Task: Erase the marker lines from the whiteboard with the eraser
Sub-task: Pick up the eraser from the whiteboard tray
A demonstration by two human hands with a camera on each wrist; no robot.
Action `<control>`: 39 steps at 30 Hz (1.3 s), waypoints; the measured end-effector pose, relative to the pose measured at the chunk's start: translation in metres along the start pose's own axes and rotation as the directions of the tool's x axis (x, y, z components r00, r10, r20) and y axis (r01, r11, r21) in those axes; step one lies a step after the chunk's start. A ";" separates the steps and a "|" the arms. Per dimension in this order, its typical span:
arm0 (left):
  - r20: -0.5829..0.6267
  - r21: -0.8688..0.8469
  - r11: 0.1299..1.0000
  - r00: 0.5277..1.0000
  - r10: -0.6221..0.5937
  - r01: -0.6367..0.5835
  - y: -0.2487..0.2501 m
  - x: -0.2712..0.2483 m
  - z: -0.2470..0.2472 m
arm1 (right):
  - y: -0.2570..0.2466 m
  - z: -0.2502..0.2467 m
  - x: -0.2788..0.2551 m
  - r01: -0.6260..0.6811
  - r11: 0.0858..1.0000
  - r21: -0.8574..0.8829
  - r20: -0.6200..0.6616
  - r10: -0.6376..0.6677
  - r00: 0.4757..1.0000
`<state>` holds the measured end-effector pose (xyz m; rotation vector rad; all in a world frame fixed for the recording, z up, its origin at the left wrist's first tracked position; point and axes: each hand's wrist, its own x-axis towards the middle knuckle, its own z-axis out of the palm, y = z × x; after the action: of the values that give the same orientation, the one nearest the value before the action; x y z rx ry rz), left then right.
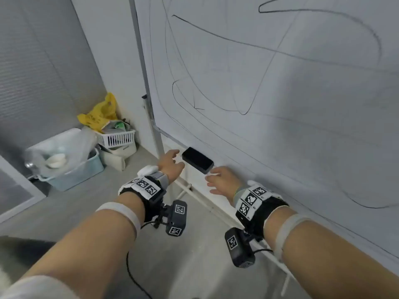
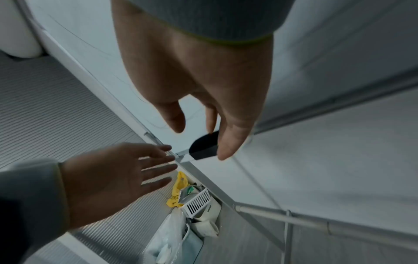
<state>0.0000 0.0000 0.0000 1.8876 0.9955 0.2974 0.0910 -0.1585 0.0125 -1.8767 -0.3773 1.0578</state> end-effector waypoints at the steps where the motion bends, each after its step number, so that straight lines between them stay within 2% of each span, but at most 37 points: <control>1: 0.008 -0.011 1.000 1.000 -0.002 0.003 0.000 0.007 0.001 | 0.003 0.004 0.011 0.003 1.000 -0.001 -0.049 -0.003 0.999; 3: 0.035 -0.014 1.000 0.999 -0.013 0.014 -0.001 0.021 0.004 | 0.002 0.013 0.031 0.002 1.000 0.031 -0.123 0.002 0.992; 8: 0.055 -0.046 0.998 0.998 -0.034 0.036 -0.001 0.039 0.008 | -0.002 0.025 0.049 -0.031 0.973 0.228 -0.139 0.064 0.988; 11: 0.037 -0.122 0.991 0.998 -0.041 0.046 -0.005 0.044 0.006 | 0.001 0.026 0.052 -0.035 0.943 0.330 -0.152 0.090 0.984; 16: 0.091 -0.340 0.933 0.991 -0.095 0.120 0.007 0.029 -0.003 | 0.001 0.026 0.036 0.040 0.857 0.513 -0.208 0.079 0.975; 20: 0.073 -0.461 0.879 0.993 -0.096 0.119 0.024 0.002 -0.005 | -0.002 0.012 0.010 0.149 0.816 0.558 -0.264 0.004 0.965; 25: -0.021 -0.481 0.876 0.998 -0.059 0.042 0.046 -0.046 0.010 | 0.007 -0.011 -0.037 0.212 0.830 0.516 -0.325 -0.040 0.945; 27: -0.038 -0.485 0.874 0.998 -0.057 0.031 0.053 -0.060 0.014 | 0.011 -0.021 -0.057 0.198 0.835 0.513 -0.290 -0.048 0.956; 29: 0.002 -0.510 0.860 1.000 -0.026 0.023 0.069 -0.090 0.025 | 0.022 -0.044 -0.099 0.200 0.845 0.497 -0.230 -0.094 0.969; 31: 0.093 -0.539 0.842 0.993 0.071 -0.010 0.089 -0.130 0.042 | 0.040 -0.075 -0.143 0.228 0.885 0.405 -0.167 -0.174 0.970; 33: 0.171 -0.552 0.831 0.967 0.190 -0.066 0.101 -0.151 0.049 | 0.046 -0.092 -0.168 0.258 0.919 0.297 -0.121 -0.232 0.965; 36: 0.252 -0.553 0.818 0.904 0.346 -0.159 0.135 -0.196 0.077 | 0.062 -0.131 -0.216 0.384 0.915 0.120 -0.143 -0.367 0.919; 39: 0.228 -0.489 0.821 0.866 0.445 -0.294 0.181 -0.232 0.104 | 0.079 -0.175 -0.259 0.448 0.880 -0.159 -0.245 -0.475 0.845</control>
<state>0.0037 -0.2783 0.1416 1.6240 0.2784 0.3818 0.0666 -0.4629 0.1160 -1.8539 -0.6845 0.4482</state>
